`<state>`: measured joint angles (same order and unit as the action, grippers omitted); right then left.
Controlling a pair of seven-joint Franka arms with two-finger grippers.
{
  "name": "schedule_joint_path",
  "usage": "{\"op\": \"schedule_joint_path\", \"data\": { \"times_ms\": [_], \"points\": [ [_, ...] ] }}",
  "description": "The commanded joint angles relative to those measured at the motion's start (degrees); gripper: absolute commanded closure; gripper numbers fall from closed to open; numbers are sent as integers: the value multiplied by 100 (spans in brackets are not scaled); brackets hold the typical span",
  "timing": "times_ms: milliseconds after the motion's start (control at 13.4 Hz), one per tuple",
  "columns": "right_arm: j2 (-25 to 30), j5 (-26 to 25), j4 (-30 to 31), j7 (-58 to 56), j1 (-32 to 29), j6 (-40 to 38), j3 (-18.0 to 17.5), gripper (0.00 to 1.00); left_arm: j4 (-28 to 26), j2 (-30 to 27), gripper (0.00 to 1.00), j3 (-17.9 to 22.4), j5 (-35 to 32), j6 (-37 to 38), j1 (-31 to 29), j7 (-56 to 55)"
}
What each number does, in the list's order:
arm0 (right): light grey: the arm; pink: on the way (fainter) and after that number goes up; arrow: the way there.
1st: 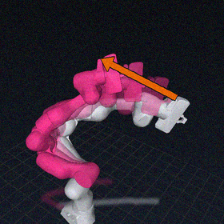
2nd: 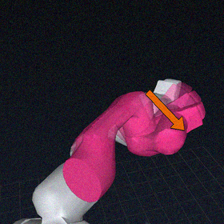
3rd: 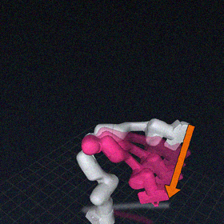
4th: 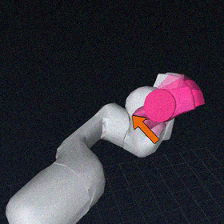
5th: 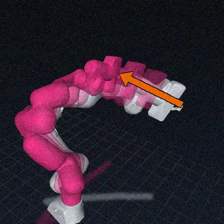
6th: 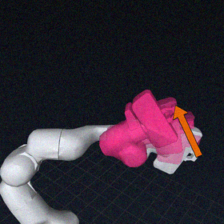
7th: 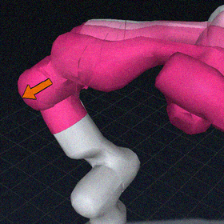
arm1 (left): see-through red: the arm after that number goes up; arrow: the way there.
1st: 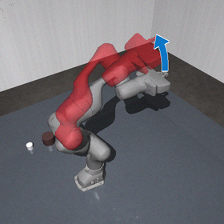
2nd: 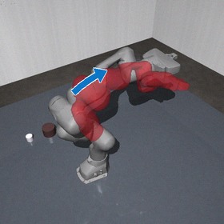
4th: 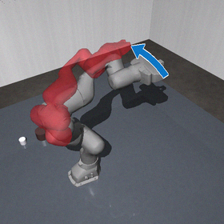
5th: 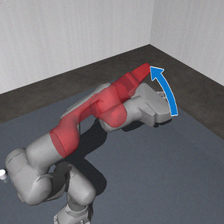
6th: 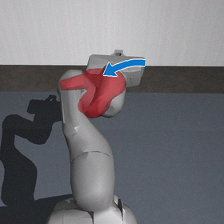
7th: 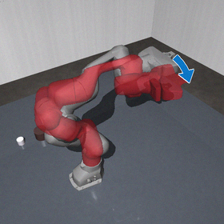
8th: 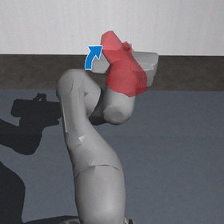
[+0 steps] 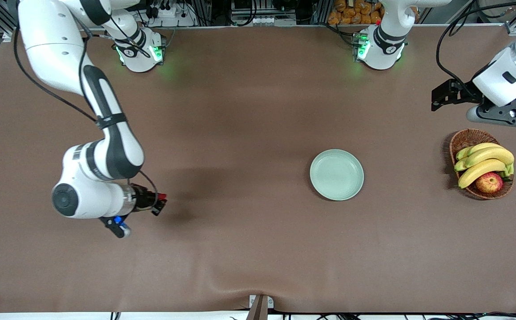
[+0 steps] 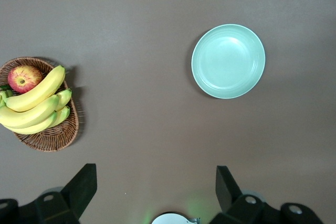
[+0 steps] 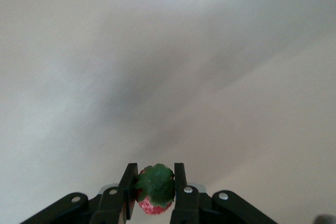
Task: Collect all strawberries into plate
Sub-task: 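Carry the strawberry with the right gripper toward the plate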
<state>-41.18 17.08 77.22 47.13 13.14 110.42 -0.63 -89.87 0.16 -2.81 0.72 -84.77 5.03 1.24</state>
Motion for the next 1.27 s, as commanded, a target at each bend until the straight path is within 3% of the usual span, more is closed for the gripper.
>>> {"op": "schedule_joint_path", "data": {
  "times_ms": [0, 298, 671, 894, 969, 1043, 1192],
  "points": [
    [-30, 313, 30, 690, 451, 478, 45, 100, 92, 28, 0, 9, 77, 101, 25, -89],
    [-258, 558, 57, 1640, 1145, 945, 45, 100, 110, 63, 0, 9, 77, 93, 16, -71],
    [-320, 717, 671, 1703, 1594, 1561, 45, 99, 136, 63, 0, 9, 95, 92, 16, -80],
    [-452, 717, 725, 1703, 1735, 1579, 54, 73, 136, 63, 0, 9, 95, 92, -2, -71],
    [-452, 717, 725, 1711, 1735, 1553, 54, 42, 127, 63, 0, 9, 95, 92, -2, -80],
    [-435, 717, 707, 1729, 1709, 1500, 54, 0, 127, 63, 0, 9, 95, 92, 7, -88],
    [-356, 709, 663, 1773, 1674, 1482, 62, 0, 127, 72, 0, 9, 95, 92, 33, -97]
  ]
}}
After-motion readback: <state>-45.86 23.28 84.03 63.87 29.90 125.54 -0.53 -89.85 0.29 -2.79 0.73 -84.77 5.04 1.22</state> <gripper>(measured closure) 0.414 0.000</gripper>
